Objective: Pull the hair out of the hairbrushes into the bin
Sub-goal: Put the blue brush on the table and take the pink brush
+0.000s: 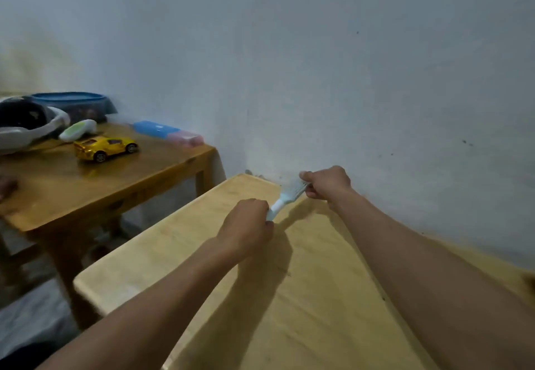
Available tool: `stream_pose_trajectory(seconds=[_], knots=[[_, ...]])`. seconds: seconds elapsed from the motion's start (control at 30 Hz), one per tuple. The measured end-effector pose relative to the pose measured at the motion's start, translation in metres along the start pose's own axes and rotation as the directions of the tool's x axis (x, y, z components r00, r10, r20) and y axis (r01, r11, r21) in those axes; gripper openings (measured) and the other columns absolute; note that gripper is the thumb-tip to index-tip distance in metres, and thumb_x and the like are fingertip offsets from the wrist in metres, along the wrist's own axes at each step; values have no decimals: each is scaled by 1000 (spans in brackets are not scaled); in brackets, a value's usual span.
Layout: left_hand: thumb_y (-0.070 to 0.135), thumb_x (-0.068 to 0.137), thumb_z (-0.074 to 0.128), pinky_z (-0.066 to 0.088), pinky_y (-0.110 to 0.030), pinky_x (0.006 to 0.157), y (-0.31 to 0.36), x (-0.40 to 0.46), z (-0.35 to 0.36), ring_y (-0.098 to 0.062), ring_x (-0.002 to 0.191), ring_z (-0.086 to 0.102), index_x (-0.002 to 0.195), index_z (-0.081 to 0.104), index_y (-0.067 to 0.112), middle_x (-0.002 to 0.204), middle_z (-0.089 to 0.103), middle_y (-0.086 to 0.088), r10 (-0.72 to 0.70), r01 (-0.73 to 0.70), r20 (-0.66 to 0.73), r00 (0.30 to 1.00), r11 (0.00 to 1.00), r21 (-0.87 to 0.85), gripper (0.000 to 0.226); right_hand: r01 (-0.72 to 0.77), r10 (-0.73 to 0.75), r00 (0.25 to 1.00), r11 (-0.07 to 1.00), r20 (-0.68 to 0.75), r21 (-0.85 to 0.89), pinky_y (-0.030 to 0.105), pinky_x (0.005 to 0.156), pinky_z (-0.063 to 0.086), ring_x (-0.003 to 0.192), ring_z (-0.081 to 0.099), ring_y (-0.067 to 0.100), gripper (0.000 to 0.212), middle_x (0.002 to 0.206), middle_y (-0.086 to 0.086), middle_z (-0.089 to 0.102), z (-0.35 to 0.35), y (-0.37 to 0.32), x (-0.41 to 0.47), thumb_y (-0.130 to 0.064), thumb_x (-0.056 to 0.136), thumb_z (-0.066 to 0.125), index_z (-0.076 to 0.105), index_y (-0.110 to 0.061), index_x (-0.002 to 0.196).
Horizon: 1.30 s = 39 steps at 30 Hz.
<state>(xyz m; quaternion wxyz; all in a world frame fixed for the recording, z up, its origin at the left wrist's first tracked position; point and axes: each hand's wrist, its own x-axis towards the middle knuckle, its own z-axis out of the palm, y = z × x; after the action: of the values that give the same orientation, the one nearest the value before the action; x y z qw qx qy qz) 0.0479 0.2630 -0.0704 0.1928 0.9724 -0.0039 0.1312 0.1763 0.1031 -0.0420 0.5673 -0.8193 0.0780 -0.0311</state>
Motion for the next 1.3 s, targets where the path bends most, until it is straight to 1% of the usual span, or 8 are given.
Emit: stream_pose_trajectory(seconds=[0.27,0.37,0.57,0.73,0.87,1.07,1.17,1.3], knots=[[27,96,59,58,-41,78,4,28,31,-21,83,65,111,73,10,96,71,-7,59,-50,80,995,993,-109,27,-55,44,994,993,-104,-107,45,71,66,72,78,30,30,86,18,77,3,24,28,-24,81,83,72,3,90],[30,94,62,59,-43,79,1,29,30,-21,83,67,115,73,11,100,74,-8,79,-70,90,993,993,-98,31,-38,18,996,975,-88,-220,36,63,63,73,77,31,27,86,16,76,8,26,31,-24,82,79,71,0,87],[34,90,67,59,-44,79,6,28,26,-23,85,66,113,71,9,102,72,-8,85,-75,125,989,994,-79,34,31,-62,996,917,-64,-399,26,44,32,77,62,26,21,100,14,72,19,27,28,-26,89,70,63,-6,87],[37,90,67,57,-37,74,13,24,23,-22,87,64,119,66,8,105,70,-9,89,-81,123,988,995,-64,41,53,-77,996,892,-35,-449,27,46,35,63,52,16,29,91,9,62,5,23,20,-28,92,69,53,-10,76],[44,90,66,53,-39,81,25,15,20,-26,105,58,129,57,10,119,65,-10,113,-114,50,992,993,17,53,50,-76,997,846,-27,-531,35,69,61,78,72,29,23,93,15,72,-33,7,10,-23,88,66,56,-8,74],[51,91,61,50,-41,84,94,-1,27,-29,113,56,120,61,10,119,64,-11,240,-240,11,971,971,1,50,65,-97,995,767,-16,-639,37,74,61,80,74,27,17,95,16,73,-122,-13,-17,-20,89,66,60,-4,93],[52,93,57,51,-40,83,146,-21,39,-28,108,59,118,60,11,118,63,-10,334,-332,95,938,943,-37,48,12,-29,1000,698,-11,-716,34,67,56,81,71,27,21,100,17,75,-175,-17,-42,-21,90,72,64,-3,85],[53,94,55,43,-35,72,209,-55,59,-29,101,60,116,61,9,114,63,-11,436,-427,174,883,900,-90,50,-105,119,992,550,-47,-828,36,71,53,82,67,25,29,99,12,71,-242,-4,-77,-25,93,72,67,-1,108]])
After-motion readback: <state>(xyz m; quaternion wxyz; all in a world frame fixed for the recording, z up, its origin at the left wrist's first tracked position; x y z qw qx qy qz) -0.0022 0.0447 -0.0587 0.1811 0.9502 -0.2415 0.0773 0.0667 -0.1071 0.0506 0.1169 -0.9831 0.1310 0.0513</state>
